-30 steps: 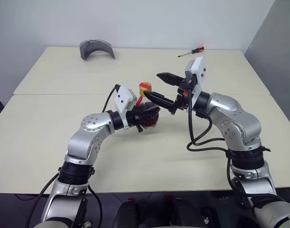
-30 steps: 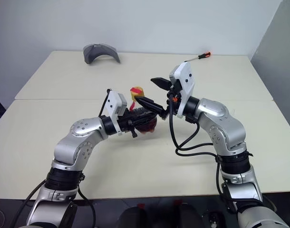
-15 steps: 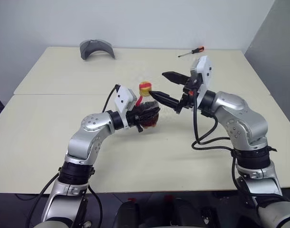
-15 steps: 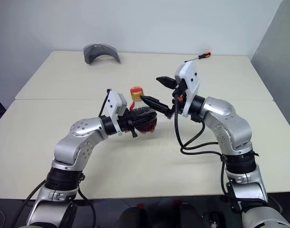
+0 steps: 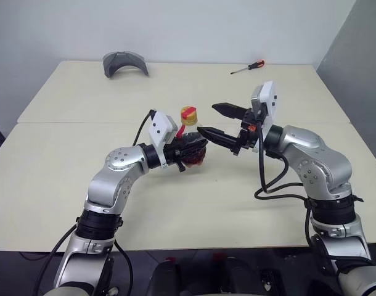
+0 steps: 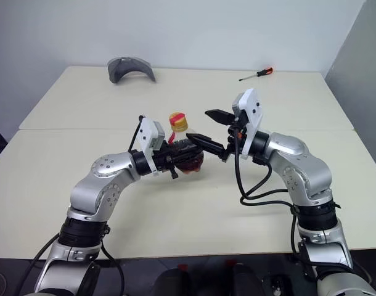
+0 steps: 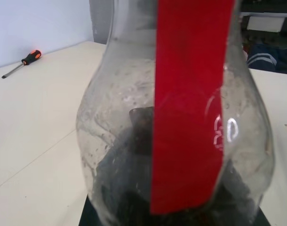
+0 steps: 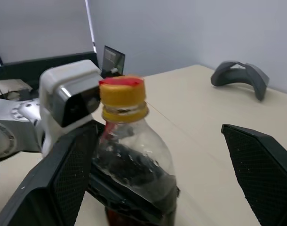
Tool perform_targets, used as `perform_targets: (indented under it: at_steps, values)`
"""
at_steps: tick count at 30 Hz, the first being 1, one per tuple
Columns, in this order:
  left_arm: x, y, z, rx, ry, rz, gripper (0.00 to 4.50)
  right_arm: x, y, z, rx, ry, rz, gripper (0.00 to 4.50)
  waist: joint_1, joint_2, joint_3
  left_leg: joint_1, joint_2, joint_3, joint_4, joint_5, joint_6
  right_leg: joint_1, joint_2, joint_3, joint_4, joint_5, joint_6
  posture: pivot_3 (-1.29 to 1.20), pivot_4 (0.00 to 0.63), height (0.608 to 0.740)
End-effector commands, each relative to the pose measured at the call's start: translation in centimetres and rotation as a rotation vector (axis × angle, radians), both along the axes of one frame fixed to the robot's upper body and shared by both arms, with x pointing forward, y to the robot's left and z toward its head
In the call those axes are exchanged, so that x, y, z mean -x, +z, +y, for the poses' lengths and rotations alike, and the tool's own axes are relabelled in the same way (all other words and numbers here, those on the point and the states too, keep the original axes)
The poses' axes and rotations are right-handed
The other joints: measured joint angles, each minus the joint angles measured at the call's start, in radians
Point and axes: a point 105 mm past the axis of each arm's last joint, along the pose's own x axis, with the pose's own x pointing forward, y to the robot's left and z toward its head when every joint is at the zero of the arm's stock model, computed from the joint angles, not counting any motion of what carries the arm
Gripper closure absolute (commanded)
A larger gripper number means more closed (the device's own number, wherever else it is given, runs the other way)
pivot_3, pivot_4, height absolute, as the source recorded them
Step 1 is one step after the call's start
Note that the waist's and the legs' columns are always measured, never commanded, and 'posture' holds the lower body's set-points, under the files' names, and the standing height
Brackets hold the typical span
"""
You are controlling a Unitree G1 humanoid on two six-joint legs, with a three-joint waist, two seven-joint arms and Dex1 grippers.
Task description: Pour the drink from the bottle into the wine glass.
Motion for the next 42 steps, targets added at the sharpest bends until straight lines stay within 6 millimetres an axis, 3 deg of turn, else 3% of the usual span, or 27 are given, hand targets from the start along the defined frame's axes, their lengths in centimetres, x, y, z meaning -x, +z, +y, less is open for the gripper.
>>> perform_targets:
  at_steps: [1, 22, 25, 33, 42]
  values:
    - [0.3, 1.8, -0.4, 0.018, -0.027, -0.073, 3.49, 0.8, 2.5, 0.9, -0.059, 0.032, -0.069, 0.00, 0.000, 0.000, 0.000, 0.000, 0.000, 0.000, 0.000, 0.000, 0.000, 0.000, 0.000, 0.000, 0.000, 0.000, 0.000, 0.00, 0.150, 0.740]
    - [0.4, 1.9, -0.6, 0.017, -0.033, -0.080, 3.49, 0.8, 2.6, 2.6, -0.074, 0.059, -0.064, 0.00, 0.000, 0.000, 0.000, 0.000, 0.000, 0.000, 0.000, 0.000, 0.000, 0.000, 0.000, 0.000, 0.000, 0.000, 0.000, 0.00, 0.150, 0.740]
    - [0.5, 1.9, -0.6, 0.017, -0.036, -0.078, 3.49, 0.8, 2.6, 2.7, -0.077, 0.064, -0.059, 0.57, 0.000, 0.000, 0.000, 0.000, 0.000, 0.000, 0.000, 0.000, 0.000, 0.000, 0.000, 0.000, 0.000, 0.000, 0.000, 0.00, 0.150, 0.740]
    - [0.5, 1.9, -0.6, 0.018, -0.033, -0.077, 3.49, 0.8, 2.5, 2.8, -0.073, 0.067, -0.059, 3.33, 0.000, 0.000, 0.000, 0.000, 0.000, 0.000, 0.000, 0.000, 0.000, 0.000, 0.000, 0.000, 0.000, 0.000, 0.000, 0.00, 0.150, 0.740]
    - [0.6, 1.9, -0.6, 0.020, -0.033, -0.080, 3.49, 0.6, 3.5, 2.6, -0.092, 0.068, -0.059, 3.33, 0.000, 0.000, 0.000, 0.000, 0.000, 0.000, 0.000, 0.000, 0.000, 0.000, 0.000, 0.000, 0.000, 0.000, 0.000, 0.00, 0.150, 0.740]
